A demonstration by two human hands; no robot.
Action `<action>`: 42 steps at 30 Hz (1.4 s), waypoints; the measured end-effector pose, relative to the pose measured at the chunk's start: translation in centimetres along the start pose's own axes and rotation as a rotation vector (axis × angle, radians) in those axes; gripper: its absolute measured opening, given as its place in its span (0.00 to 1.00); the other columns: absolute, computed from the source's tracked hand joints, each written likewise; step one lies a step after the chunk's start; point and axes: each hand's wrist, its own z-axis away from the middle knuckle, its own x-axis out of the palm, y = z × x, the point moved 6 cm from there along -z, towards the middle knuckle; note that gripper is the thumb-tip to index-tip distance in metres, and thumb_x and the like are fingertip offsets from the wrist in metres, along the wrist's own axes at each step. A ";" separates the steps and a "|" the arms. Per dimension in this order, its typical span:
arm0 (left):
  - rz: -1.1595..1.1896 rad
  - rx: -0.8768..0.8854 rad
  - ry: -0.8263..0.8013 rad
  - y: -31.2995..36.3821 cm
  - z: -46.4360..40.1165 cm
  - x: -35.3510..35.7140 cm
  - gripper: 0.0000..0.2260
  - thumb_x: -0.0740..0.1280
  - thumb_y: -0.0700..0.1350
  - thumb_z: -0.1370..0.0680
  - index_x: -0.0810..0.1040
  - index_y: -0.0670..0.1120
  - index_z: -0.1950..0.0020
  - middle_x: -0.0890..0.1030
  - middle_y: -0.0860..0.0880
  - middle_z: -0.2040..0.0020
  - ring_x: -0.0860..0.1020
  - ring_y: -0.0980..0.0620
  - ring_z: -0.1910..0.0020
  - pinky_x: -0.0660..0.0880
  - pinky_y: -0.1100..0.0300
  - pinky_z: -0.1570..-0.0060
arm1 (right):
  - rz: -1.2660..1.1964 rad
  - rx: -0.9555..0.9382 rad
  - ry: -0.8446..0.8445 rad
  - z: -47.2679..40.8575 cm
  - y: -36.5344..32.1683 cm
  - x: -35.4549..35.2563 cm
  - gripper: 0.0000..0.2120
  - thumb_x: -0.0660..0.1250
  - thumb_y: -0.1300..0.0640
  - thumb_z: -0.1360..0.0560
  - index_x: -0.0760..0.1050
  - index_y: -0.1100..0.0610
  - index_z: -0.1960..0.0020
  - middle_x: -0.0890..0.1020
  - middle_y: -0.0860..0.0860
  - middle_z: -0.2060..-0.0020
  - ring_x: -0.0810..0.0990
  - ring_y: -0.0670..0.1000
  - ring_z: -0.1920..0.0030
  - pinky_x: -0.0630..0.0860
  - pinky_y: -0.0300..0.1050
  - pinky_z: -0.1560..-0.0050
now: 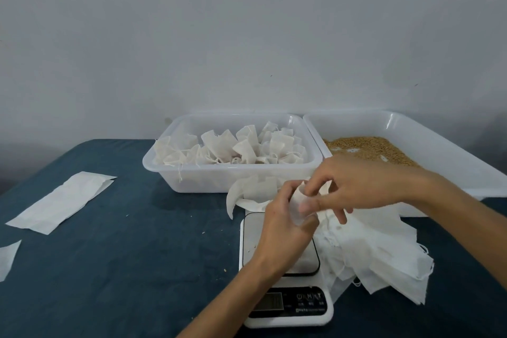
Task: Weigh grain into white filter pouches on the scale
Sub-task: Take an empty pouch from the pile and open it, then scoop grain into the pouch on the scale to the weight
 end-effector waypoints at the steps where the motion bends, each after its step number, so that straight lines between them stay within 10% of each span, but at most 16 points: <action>1: -0.016 0.005 -0.001 0.0 0.0 0.0 0.16 0.67 0.42 0.27 0.76 0.54 0.41 0.83 0.55 0.53 0.78 0.57 0.58 0.75 0.62 0.59 | -0.018 -0.024 -0.035 -0.1 -0.1 0.3 0.17 0.66 0.39 0.21 0.79 0.50 0.61 0.82 0.42 0.63 0.85 0.48 0.69 0.74 0.35 0.66; 9: -0.270 0.010 0.061 0.0 0.1 -0.3 0.17 0.69 0.53 0.27 0.72 0.56 0.39 0.75 0.62 0.48 0.74 0.57 0.44 0.74 0.54 0.44 | -0.107 -0.021 0.053 -0.3 -0.6 -0.9 0.10 0.63 0.42 0.18 0.82 0.42 0.51 0.85 0.41 0.57 0.85 0.51 0.71 0.77 0.37 0.69; 16: -0.116 -0.072 0.046 -0.4 0.0 -0.5 0.19 0.73 0.45 0.25 0.72 0.59 0.38 0.81 0.60 0.46 0.79 0.56 0.44 0.78 0.56 0.45 | -0.101 0.163 -0.052 -0.9 -0.5 -0.5 0.36 0.52 0.27 0.26 0.79 0.57 0.47 0.83 0.39 0.59 0.86 0.55 0.68 0.81 0.46 0.60; 20: -0.010 -0.090 0.074 -0.7 -0.1 -0.9 0.15 0.73 0.37 0.23 0.74 0.53 0.44 0.80 0.60 0.56 0.78 0.60 0.59 0.77 0.62 0.58 | -0.291 0.030 0.191 -0.6 -0.5 -3.3 0.33 0.53 0.29 0.22 0.85 0.53 0.53 0.87 0.46 0.51 0.84 0.57 0.71 0.78 0.42 0.68; 25: 0.155 -0.160 0.073 -1.0 -0.3 -1.2 0.16 0.75 0.38 0.24 0.79 0.57 0.44 0.84 0.55 0.50 0.82 0.58 0.53 0.79 0.65 0.56 | -0.132 0.265 0.582 1.9 10.2 -8.3 0.14 0.68 0.39 0.23 0.83 0.49 0.52 0.87 0.47 0.59 0.85 0.52 0.67 0.78 0.37 0.68; 30: 0.200 -0.156 0.071 -1.2 -0.6 -0.8 0.15 0.73 0.38 0.25 0.81 0.56 0.44 0.84 0.51 0.52 0.83 0.53 0.50 0.78 0.68 0.53 | 0.310 0.804 0.279 4.5 23.0 -6.2 0.26 0.74 0.41 0.26 0.77 0.58 0.38 0.82 0.52 0.41 0.80 0.54 0.43 0.77 0.49 0.41; 37: 0.170 -0.162 0.096 -1.9 -0.7 -1.2 0.15 0.76 0.37 0.24 0.81 0.56 0.46 0.84 0.51 0.56 0.83 0.56 0.57 0.79 0.65 0.56 | 0.326 0.826 0.064 3.3 25.9 -3.3 0.08 0.70 0.55 0.22 0.81 0.56 0.44 0.82 0.50 0.46 0.79 0.52 0.46 0.76 0.45 0.47; 42: 0.193 -0.145 0.104 -2.1 -0.9 -1.3 0.14 0.76 0.35 0.24 0.81 0.51 0.44 0.84 0.51 0.57 0.83 0.55 0.57 0.78 0.66 0.55 | 0.347 0.849 0.270 4.0 26.7 -5.6 0.13 0.74 0.51 0.25 0.76 0.59 0.49 0.81 0.54 0.55 0.79 0.53 0.56 0.76 0.47 0.55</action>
